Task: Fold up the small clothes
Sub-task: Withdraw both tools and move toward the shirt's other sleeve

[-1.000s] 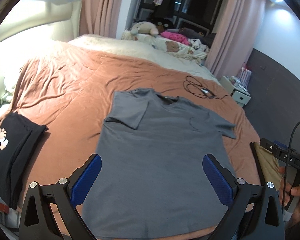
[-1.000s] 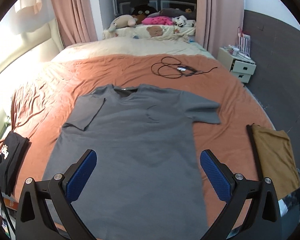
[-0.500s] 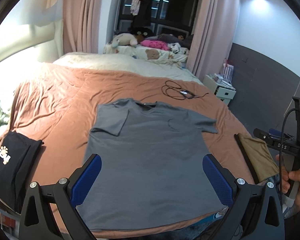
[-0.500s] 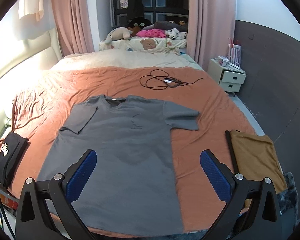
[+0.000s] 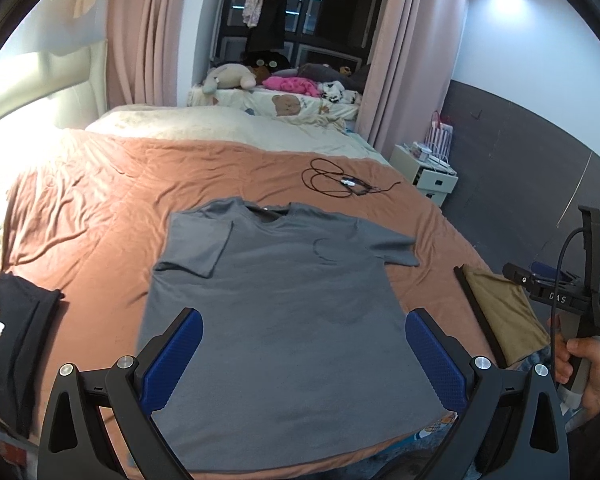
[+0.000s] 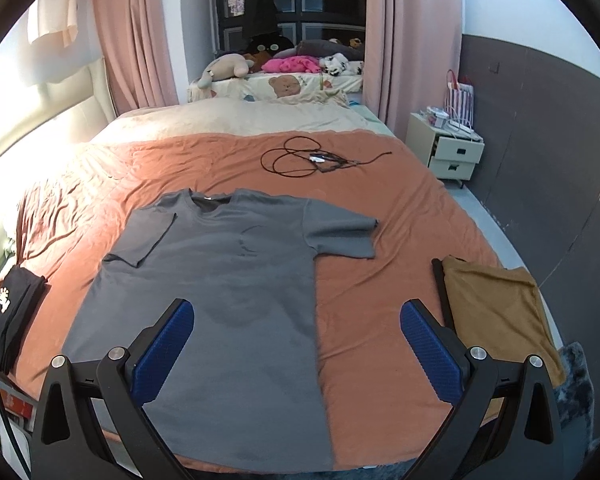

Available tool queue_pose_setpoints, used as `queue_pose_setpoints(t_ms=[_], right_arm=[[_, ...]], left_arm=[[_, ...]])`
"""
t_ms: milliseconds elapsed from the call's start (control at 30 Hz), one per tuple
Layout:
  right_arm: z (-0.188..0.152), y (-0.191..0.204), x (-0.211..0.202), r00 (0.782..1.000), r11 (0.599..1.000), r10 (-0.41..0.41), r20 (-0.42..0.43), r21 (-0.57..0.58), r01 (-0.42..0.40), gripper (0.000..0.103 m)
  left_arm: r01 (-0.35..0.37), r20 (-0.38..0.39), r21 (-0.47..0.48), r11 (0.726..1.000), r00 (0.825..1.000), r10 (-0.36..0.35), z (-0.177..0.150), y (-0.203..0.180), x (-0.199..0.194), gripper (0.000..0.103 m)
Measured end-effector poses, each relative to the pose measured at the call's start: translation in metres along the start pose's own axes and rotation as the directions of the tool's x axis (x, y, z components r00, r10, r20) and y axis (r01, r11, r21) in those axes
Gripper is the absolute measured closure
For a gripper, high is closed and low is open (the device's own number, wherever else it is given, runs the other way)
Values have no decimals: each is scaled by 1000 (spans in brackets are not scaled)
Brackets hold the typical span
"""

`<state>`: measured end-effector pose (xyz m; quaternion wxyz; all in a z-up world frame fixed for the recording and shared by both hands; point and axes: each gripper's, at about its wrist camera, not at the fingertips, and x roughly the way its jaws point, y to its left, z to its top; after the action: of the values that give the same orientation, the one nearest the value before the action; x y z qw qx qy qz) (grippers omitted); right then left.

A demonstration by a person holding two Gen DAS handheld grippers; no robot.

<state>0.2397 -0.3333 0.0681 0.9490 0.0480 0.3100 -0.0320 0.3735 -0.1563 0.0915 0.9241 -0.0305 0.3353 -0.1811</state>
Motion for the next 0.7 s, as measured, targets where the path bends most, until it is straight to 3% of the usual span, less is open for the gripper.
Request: queue_pose_setpoints(t_ms=[367, 467, 700], right_arm=[[7, -47, 54, 999, 997, 36, -25, 64, -34, 0], [10, -59, 74, 998, 996, 39, -47, 82, -35, 6], [21, -91, 121, 994, 988, 69, -87, 147, -56, 24]], left_arm=[[69, -37, -7, 998, 997, -70, 8, -13, 73, 1], [82, -55, -5, 997, 995, -82, 11, -17, 96, 1], [102, -100, 15, 995, 990, -100, 20, -31, 146, 13]])
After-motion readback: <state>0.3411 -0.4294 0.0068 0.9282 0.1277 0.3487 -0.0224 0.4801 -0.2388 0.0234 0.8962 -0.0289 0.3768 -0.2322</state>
